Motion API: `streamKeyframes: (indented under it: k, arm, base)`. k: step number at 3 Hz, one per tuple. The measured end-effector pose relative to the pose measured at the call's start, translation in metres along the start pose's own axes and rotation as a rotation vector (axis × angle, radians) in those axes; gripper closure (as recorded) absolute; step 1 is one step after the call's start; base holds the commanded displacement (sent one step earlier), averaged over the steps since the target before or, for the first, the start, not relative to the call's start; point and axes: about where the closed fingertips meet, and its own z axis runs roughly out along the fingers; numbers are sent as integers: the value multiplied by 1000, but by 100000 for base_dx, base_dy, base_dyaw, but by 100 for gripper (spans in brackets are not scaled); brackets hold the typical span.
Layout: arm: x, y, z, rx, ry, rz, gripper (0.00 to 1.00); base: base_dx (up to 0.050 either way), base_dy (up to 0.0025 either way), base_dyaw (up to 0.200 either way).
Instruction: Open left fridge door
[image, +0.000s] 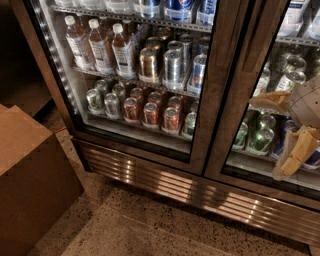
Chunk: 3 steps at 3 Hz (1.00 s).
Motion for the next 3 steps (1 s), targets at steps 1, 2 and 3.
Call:
streamKeyframes:
  k: [1, 2, 3]
  arm:
    - [3, 25, 8, 19, -44, -44, 0]
    - [2, 25, 10, 17, -44, -47, 0]
    - [-11, 28, 21, -9, -42, -77, 0]
  base:
    - [0, 0, 0]
    - [0, 0, 0]
    - [0, 0, 0]
